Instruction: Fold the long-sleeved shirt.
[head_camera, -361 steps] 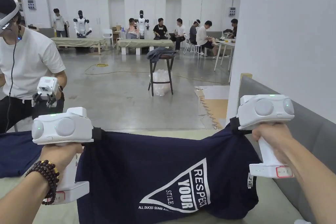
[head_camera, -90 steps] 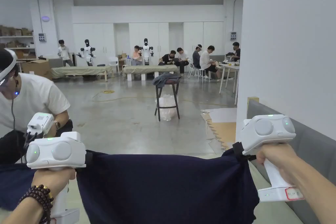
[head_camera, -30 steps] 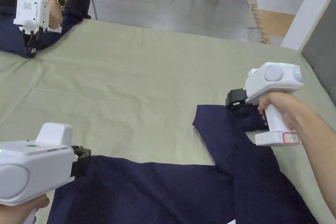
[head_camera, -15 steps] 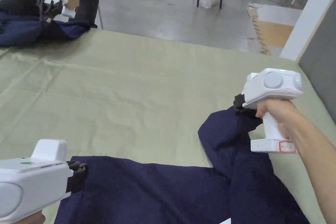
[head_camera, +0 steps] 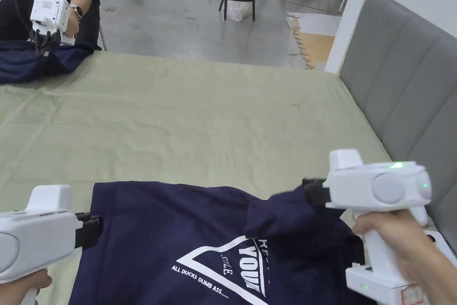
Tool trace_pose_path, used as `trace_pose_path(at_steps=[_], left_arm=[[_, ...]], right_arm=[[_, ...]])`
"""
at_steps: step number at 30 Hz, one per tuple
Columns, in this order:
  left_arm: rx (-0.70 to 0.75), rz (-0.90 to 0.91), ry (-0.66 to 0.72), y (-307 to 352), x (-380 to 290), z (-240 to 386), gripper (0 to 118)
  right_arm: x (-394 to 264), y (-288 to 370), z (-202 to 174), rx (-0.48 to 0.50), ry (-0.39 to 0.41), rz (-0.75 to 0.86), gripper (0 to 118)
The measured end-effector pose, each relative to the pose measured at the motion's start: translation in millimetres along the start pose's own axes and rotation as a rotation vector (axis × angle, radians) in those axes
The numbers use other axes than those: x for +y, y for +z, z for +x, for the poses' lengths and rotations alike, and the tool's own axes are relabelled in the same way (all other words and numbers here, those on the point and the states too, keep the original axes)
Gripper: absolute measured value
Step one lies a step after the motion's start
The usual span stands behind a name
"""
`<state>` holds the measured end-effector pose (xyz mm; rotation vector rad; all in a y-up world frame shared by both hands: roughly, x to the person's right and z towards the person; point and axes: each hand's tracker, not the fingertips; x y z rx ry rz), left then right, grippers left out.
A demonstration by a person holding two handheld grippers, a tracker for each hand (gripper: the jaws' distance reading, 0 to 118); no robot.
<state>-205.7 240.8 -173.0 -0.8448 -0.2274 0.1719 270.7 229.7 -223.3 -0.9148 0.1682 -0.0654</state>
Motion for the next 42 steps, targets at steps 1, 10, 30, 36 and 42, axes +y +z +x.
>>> trace_pose_path(at_steps=[1,10,30,36,42], left_arm=[[-0.001,-0.008,0.002,2,-4,1,4],[0.001,-0.029,0.003,13,-17,7,4],[0.179,-0.183,0.073,-205,123,-37,77],[0.237,-0.315,-0.077,-230,101,-34,46],[0.123,-0.251,-0.057,-198,104,-31,9]], right_arm=[[-12,-21,3,0.001,-0.034,-0.061,0],[-34,-71,13,-0.023,-0.102,-0.067,47],[-38,29,31,-0.048,-0.130,0.010,1],[-31,6,42,-0.066,-0.109,-0.059,1],[28,-39,62,-0.092,-0.062,-0.076,1]])
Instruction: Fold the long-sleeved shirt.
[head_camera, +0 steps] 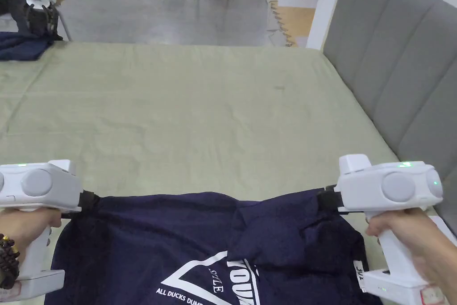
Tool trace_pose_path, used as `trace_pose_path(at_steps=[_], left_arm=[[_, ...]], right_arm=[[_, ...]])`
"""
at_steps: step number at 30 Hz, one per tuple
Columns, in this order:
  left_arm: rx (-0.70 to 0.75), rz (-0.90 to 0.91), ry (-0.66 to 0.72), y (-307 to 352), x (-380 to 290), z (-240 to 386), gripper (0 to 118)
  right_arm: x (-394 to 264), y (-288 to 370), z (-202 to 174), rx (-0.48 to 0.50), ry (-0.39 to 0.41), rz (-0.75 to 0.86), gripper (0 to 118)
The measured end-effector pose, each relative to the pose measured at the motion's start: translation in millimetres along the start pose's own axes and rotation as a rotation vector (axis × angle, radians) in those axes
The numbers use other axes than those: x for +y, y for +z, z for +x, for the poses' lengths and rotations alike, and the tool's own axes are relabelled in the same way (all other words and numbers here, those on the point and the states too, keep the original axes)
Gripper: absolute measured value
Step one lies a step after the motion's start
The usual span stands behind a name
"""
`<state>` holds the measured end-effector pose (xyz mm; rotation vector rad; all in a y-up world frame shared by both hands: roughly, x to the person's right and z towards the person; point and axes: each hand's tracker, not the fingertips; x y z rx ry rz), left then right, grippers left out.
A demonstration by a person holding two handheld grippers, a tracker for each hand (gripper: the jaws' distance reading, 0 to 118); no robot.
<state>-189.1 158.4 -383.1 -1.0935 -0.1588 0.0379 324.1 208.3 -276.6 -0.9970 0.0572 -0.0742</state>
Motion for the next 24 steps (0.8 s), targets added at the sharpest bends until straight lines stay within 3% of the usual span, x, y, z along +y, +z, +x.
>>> trace_pose_path(at_steps=[2,3,5,6,8,10,11,12,24], left_arm=[[0.014,0.016,0.005,9,-1,-2,9],[0.009,0.026,0.007,12,-1,-2,9],[-0.005,0.039,0.011,20,-1,-3,9],[-0.008,0.042,0.009,22,-1,-3,9],[-0.005,0.050,0.005,26,-2,-1,9],[-0.002,0.051,0.006,28,-3,0,9],[-0.001,0.056,0.009,30,-3,1,9],[0.000,0.063,0.014,33,-3,2,9],[-0.086,0.311,0.032,158,-54,-1,9]], right_arm=[[23,-29,9,-0.053,-0.030,-0.071,3],[30,-41,13,-0.062,-0.059,-0.092,18],[37,-64,22,-0.057,-0.119,-0.146,77],[41,-76,24,-0.051,-0.134,-0.191,77],[42,-91,23,-0.040,-0.149,-0.198,47],[43,-100,20,-0.048,-0.154,-0.221,34],[43,-97,18,-0.065,-0.138,-0.215,19],[43,-93,17,-0.073,-0.124,-0.198,13],[11,60,14,0.019,-0.109,0.095,9]])
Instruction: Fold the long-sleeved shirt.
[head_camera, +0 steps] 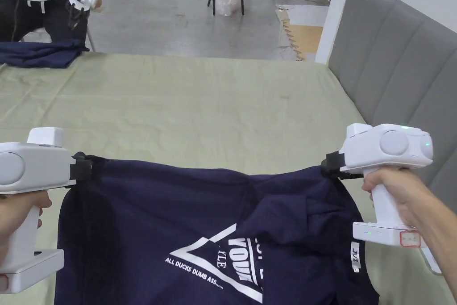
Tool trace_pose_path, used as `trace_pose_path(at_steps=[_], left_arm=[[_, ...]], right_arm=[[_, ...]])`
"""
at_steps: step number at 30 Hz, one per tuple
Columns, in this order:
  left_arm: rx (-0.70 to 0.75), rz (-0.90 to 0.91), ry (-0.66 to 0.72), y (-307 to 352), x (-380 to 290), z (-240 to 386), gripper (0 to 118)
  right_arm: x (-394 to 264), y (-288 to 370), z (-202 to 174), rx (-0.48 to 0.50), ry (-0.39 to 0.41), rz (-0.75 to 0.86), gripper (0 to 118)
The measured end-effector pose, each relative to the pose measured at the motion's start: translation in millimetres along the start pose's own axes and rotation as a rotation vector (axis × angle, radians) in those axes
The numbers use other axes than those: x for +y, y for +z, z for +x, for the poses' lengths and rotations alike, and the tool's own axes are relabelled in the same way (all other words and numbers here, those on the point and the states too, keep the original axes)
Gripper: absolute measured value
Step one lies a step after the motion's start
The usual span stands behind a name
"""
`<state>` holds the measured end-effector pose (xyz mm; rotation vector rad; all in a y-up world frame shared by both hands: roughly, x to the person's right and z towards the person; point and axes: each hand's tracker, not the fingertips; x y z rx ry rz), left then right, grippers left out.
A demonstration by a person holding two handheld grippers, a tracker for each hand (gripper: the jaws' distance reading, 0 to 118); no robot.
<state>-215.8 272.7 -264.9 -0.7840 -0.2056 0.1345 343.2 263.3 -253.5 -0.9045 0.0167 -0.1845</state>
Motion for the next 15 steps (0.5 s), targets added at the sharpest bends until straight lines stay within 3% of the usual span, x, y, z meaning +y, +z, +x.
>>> trace_pose_path(at_steps=[9,12,15], left_arm=[[0.006,0.033,-0.033,92,-128,9,9],[0.012,-0.098,-0.004,92,-179,6,9],[0.028,-0.263,0.008,68,-220,3,9]], right_arm=[[-126,91,-4,0.064,0.085,0.098,9],[-168,96,0,0.060,0.136,0.006,9],[-198,76,5,0.001,0.208,-0.185,9]])
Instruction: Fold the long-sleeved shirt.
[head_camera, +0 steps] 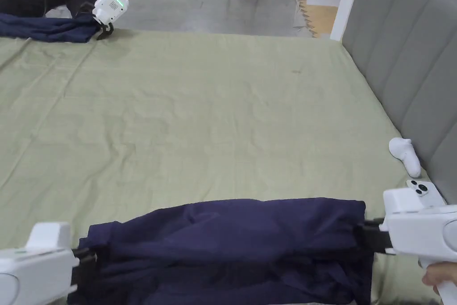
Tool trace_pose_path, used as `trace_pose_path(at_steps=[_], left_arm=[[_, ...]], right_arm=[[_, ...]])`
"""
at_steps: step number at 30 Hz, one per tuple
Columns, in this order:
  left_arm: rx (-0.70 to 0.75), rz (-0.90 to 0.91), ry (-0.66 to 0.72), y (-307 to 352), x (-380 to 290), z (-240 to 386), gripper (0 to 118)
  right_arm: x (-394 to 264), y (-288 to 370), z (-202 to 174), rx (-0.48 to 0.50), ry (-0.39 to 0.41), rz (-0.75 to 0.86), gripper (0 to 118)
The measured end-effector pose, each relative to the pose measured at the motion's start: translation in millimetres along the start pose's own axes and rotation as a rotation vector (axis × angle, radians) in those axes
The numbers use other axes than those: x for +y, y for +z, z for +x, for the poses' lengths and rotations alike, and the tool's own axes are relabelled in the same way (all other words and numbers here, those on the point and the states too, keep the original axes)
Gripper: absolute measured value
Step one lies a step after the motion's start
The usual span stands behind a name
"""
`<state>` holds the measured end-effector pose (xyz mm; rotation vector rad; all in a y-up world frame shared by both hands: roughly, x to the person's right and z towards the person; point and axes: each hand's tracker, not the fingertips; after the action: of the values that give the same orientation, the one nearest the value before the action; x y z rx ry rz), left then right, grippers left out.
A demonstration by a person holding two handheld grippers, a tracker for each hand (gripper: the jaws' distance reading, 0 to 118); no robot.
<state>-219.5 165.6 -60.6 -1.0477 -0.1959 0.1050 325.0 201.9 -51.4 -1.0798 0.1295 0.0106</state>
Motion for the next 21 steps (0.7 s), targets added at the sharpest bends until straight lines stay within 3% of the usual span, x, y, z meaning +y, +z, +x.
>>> trace_pose_path(at_steps=[2,4,8,9,10,11,12,13,14,17,19,20,21], left_arm=[[0.033,-0.059,-0.019,-21,-13,2,9],[0.042,-0.051,-0.027,-35,-20,0,9],[0.045,-0.032,0.011,-35,-13,0,9],[0.046,-0.037,-0.003,-28,-12,7,14],[0.044,-0.034,-0.009,-25,-12,8,28],[0.043,-0.020,-0.016,-20,-11,9,63],[0.040,0.004,-0.014,-11,-8,7,89],[0.027,0.030,-0.004,-3,-7,5,108],[0.015,0.053,0.017,8,-4,4,110],[-0.093,0.176,0.075,55,15,2,107],[-0.085,0.188,0.068,72,30,6,107],[-0.079,0.214,0.063,81,37,10,100],[-0.060,0.252,0.053,83,40,12,84]], right_arm=[[-7,-21,0,-0.060,0.062,-0.117,9],[-11,-47,7,-0.056,0.145,-0.210,9],[-14,-70,0,-0.085,0.162,-0.226,9],[-12,-71,-1,-0.096,0.154,-0.224,9],[-10,-69,-1,-0.105,0.151,-0.222,9],[-11,-61,-6,-0.116,0.156,-0.211,19],[-10,-50,-5,-0.124,0.148,-0.167,43],[-8,-37,-4,-0.130,0.112,-0.126,74],[-6,-27,-4,-0.133,0.081,-0.095,107],[8,27,-12,-0.082,0.038,0.162,114],[22,51,-22,-0.080,0.011,0.248,110],[28,59,-28,-0.083,0.012,0.264,97],[32,63,-34,-0.086,0.028,0.261,72]])
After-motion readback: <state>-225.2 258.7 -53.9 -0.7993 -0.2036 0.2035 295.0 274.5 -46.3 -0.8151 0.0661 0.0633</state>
